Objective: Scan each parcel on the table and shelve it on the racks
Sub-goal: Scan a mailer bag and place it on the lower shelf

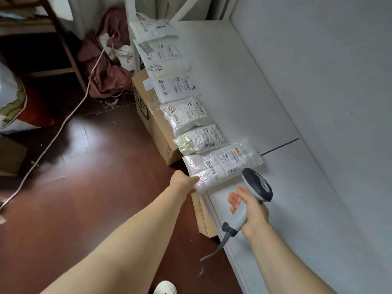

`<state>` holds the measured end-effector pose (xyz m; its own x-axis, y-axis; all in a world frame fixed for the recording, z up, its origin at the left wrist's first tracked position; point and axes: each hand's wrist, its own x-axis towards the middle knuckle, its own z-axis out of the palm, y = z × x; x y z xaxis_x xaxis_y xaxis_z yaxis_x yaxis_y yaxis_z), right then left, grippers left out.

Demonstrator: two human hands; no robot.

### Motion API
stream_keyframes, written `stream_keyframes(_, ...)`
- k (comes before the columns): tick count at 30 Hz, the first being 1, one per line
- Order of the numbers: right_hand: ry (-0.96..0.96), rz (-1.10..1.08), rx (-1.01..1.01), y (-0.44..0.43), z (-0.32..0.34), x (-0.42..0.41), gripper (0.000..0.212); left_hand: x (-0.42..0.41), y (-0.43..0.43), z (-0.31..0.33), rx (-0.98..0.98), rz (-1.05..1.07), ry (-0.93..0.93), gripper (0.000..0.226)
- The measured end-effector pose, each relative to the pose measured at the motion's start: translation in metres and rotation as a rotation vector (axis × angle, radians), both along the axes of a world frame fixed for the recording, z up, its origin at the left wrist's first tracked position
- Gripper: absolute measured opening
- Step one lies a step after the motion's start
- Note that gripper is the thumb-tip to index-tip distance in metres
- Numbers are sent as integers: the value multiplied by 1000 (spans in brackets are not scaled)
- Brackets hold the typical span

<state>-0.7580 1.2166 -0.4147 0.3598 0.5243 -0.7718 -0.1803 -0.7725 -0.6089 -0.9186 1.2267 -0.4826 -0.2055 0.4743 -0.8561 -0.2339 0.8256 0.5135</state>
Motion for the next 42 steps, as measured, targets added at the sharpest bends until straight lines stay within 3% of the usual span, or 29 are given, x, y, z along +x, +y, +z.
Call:
stream_keyframes(4, 13, 49, -47, -27, 35, 6, 12, -1, -30, 51, -1, -49, 49, 45)
stream_keyframes(11, -36, 220, 16, -93, 131, 19, 9, 13, -85, 171, 44, -182, 135, 40)
stream_keyframes(16, -43, 323, 65, -146, 188, 38, 24, 39, -117, 234, 107, -378, 234, 15)
stream_keyframes(20, -59, 314, 121, -199, 227, 60, 15, 66, -146, 272, 140, -615, 253, 36)
stream_keyframes(25, -104, 134, 193, -284, 259, 86, 12, 100, -194, 305, 234, -867, 291, 36)
stream_keyframes(29, -122, -34, 206, -362, 276, 111, 15, 132, -245, 323, 240, -1060, 273, 9)
stream_keyframes(35, -158, -302, 249, -487, 295, 174, 12, 221, -330, 350, 308, -1321, 151, 25)
stream_keyframes(42, -185, -604, 304, -640, 305, 282, 10, 365, -459, 378, 444, -1617, 118, 10)
